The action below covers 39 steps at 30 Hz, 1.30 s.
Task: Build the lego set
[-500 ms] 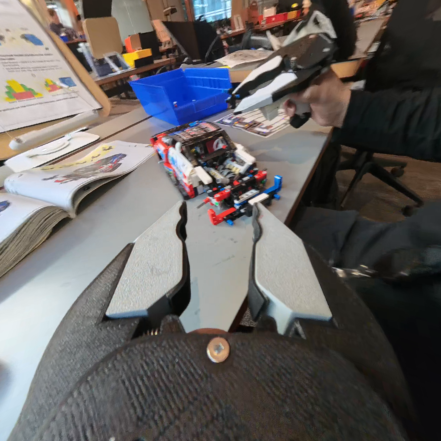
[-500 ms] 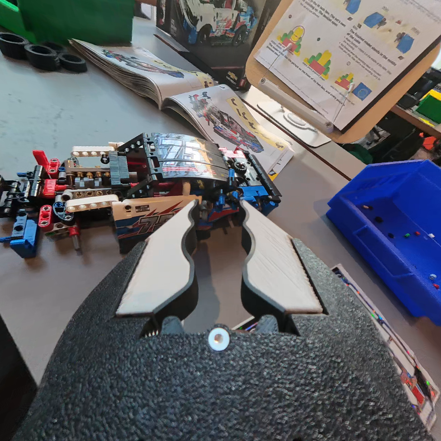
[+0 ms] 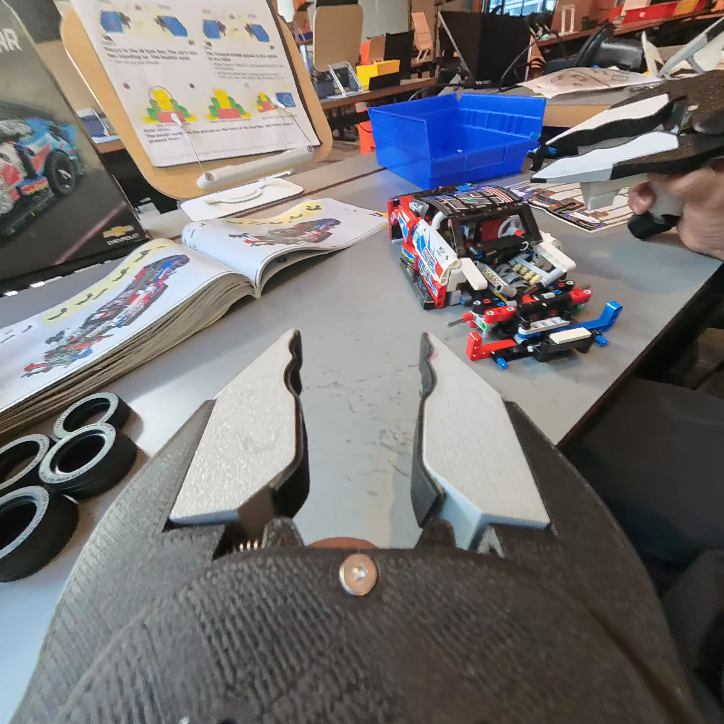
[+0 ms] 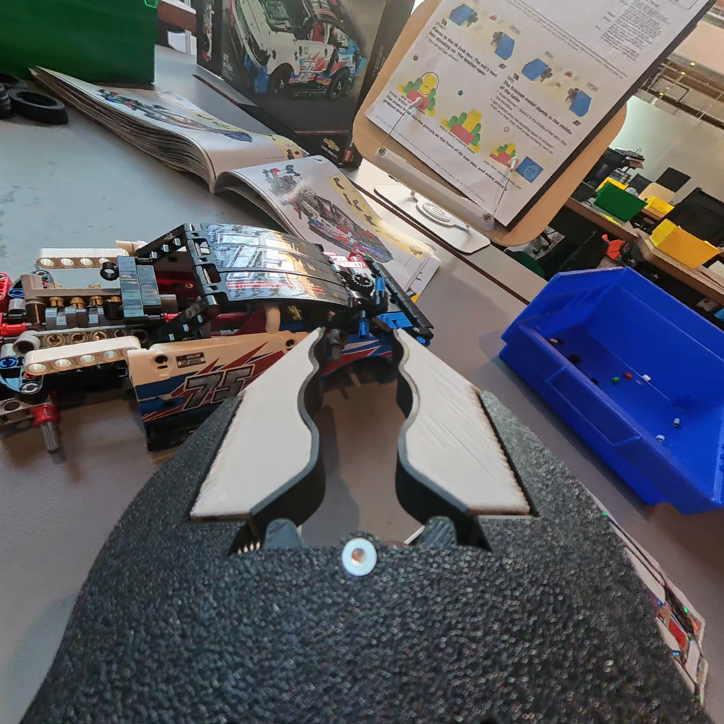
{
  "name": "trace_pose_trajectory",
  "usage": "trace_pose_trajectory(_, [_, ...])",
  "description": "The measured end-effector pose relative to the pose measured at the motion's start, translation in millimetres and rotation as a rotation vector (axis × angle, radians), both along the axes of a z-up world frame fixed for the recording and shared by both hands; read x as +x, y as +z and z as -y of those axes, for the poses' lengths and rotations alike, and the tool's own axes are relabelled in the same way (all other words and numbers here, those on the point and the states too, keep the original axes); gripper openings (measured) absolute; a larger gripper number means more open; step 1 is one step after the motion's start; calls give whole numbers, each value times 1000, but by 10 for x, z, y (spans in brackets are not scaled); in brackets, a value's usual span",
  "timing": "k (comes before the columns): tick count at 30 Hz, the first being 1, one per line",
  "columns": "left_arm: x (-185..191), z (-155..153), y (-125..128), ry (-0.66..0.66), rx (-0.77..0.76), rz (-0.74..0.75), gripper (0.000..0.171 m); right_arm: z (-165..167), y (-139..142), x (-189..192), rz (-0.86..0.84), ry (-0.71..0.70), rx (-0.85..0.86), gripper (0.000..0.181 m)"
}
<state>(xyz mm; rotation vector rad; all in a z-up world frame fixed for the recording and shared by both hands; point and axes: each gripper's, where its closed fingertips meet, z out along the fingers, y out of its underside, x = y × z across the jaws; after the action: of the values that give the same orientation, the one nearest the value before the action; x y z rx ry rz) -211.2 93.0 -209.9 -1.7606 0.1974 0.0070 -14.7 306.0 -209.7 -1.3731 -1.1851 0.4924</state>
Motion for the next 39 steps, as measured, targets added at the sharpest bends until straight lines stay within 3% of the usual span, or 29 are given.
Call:
trace_pose_trajectory(8, [118,144,-20,48,-3,-21,55,22,-59,-29,41,8,13,31])
trace_pose_trajectory(18, [555,-16,-141,-117,-42,-62,51,-38,-76,5,59,-38,27,31])
trace_pose_trajectory(24, [296,84,-172,-151,-79,60,56,-78,-121,13,84,-65,22,31])
trace_pose_trajectory(28, [-1,158,13,-117,-2,100,55,-95,-88,29,63,-73,21,31])
trace_pose_trajectory(35, [-692,229,420,-74,108,43,58,-237,-2,130,-14,-133,-24,32])
trace_pose_trajectory(36, [-713,217,470,-132,133,58,56,-268,14,154,-29,-147,-30,32])
trace_pose_trajectory(38, [-664,188,495,-301,151,65,18,-337,25,211,-50,-184,-47,31])
trace_pose_trajectory(39, [-689,147,472,-342,158,73,8,-365,25,235,-56,-199,-56,32])
